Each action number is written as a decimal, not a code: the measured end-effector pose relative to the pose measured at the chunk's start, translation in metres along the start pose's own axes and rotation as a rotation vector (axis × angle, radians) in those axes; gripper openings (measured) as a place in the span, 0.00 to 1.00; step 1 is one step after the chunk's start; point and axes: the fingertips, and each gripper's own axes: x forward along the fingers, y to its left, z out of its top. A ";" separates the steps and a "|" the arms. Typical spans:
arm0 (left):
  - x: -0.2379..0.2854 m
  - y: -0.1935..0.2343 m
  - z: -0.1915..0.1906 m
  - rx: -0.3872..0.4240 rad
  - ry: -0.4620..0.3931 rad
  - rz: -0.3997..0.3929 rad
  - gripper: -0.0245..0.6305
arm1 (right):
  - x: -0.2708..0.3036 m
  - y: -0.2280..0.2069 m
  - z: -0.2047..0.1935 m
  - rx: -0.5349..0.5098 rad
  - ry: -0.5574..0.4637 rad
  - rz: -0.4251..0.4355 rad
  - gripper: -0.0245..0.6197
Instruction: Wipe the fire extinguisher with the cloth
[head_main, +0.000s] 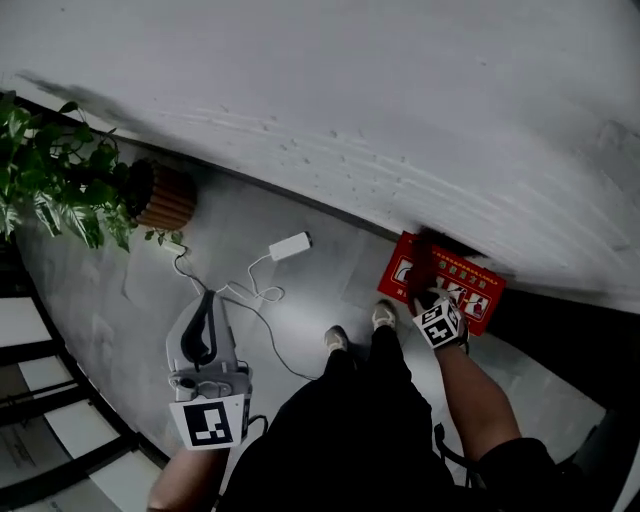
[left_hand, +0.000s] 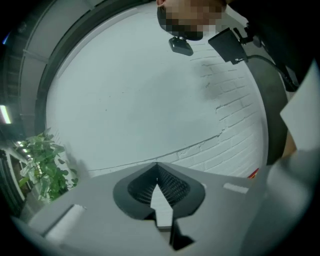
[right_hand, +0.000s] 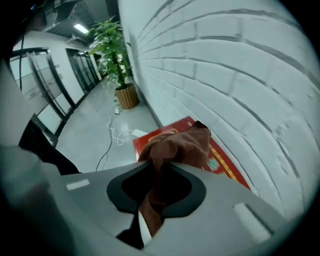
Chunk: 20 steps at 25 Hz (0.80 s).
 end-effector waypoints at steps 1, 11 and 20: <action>-0.007 0.008 -0.004 0.002 0.012 0.025 0.04 | 0.011 0.011 0.015 -0.034 -0.007 0.027 0.12; -0.067 0.054 -0.033 0.046 0.144 0.173 0.04 | 0.077 0.059 0.039 -0.184 0.077 0.163 0.12; -0.028 0.015 -0.009 0.041 0.047 0.040 0.04 | 0.033 0.018 -0.031 -0.019 0.114 0.069 0.12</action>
